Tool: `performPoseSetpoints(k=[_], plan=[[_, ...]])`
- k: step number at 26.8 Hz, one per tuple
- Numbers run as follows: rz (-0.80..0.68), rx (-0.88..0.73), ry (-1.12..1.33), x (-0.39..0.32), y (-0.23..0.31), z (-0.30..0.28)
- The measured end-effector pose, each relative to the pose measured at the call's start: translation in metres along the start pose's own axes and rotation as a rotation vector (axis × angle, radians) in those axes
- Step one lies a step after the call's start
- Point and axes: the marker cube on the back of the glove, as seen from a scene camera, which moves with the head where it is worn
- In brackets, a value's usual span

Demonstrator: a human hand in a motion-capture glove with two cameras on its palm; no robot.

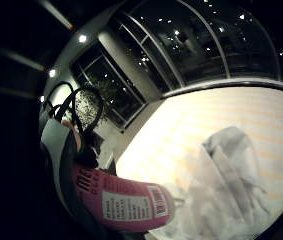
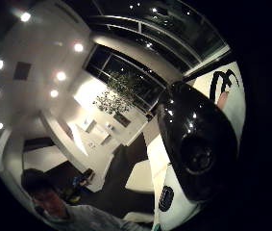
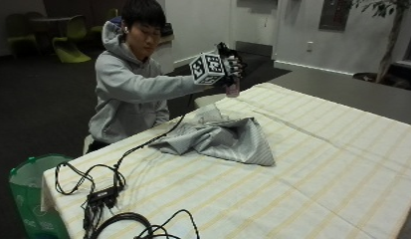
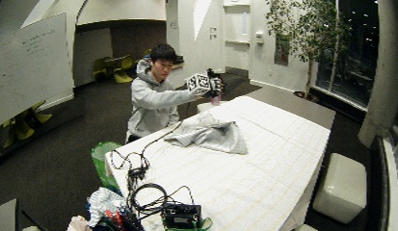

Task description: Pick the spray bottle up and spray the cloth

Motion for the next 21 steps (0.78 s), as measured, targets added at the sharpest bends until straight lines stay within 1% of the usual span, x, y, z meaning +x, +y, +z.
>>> performPoseSetpoints(k=[5, 9, 15, 21], plan=[[0.031, 0.019, -0.073, 0.042, 0.017, 0.072], [0.075, 0.006, -0.064, 0.073, 0.024, 0.109], [0.12, -0.064, -0.002, 0.111, 0.034, 0.137], [0.188, -0.133, 0.01, 0.135, 0.053, 0.143]])
